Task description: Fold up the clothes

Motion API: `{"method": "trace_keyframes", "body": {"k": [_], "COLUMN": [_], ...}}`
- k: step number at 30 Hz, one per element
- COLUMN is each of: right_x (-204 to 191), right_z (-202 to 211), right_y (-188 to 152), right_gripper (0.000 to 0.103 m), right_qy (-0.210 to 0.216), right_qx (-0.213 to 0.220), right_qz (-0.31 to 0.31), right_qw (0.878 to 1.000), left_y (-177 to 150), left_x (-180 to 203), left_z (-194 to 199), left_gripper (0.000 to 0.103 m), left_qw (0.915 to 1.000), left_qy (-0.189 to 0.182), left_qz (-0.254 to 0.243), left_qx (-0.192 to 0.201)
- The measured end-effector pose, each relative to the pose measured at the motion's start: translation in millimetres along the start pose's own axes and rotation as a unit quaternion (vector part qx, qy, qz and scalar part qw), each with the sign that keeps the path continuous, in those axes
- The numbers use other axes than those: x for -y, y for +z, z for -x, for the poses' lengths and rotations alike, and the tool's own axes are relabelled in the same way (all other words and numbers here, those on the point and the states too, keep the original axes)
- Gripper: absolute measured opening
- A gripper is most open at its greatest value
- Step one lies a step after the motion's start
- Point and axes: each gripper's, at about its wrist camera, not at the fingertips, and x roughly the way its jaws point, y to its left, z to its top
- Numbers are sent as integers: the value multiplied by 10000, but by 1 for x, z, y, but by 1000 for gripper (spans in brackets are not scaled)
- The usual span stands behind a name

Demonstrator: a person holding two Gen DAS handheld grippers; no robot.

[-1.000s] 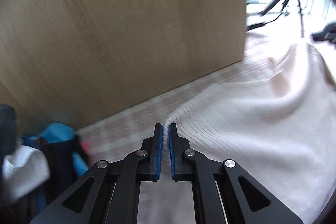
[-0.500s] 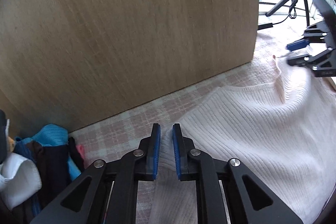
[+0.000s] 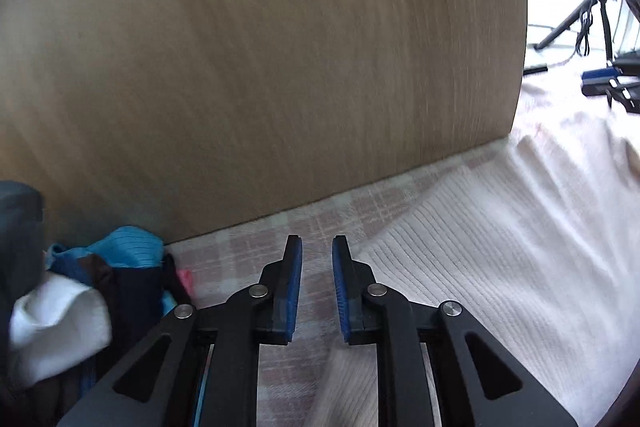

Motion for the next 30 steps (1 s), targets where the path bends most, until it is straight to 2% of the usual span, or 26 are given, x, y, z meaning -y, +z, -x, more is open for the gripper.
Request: {"method": "trace_keyframes", "body": {"k": [4,6,8,12,16,19,22,26,30], "right_x": [-2,3,15,40,48,51,53,58,68], "right_z": [51,82,120,197,264,299,320,319,281], "right_y": [-17,-30,-50,-104,-174,-234,-296,-377,-431], "right_gripper": [24,28,31,32,38,38,38,39,39], "right_qy": [314,447,608,656,234,-184,-460,-719,-712], "right_qx": [342,477,643,888,933,818,658,318,-219], "right_qz": [-136,-337,-614,-1304,-1794,-2135,-2569,-2813,-2541], "right_qw": [9988,9973,9942,9853,9791,9733,9631,9564,9643], "left_y": [-9,-19,-44,-60,-87,-96,-106,-126,-144], "left_x": [3,5,-4,-3,12,44,84,142,196], "left_z": [50,81,118,166,197,206,213,222,232], "left_gripper": [16,16,17,20,21,22,22,22,22], "left_qw": [9979,9958,9933,9893,9834,9768,9694,9608,9589], "left_qy": [-440,-615,-815,-1047,-1444,-1809,-2127,-2424,-2548], "left_qz": [299,387,395,208,-110,-471,-814,-1179,-1155], "left_qx": [358,557,718,991,1093,1045,916,649,463]}}
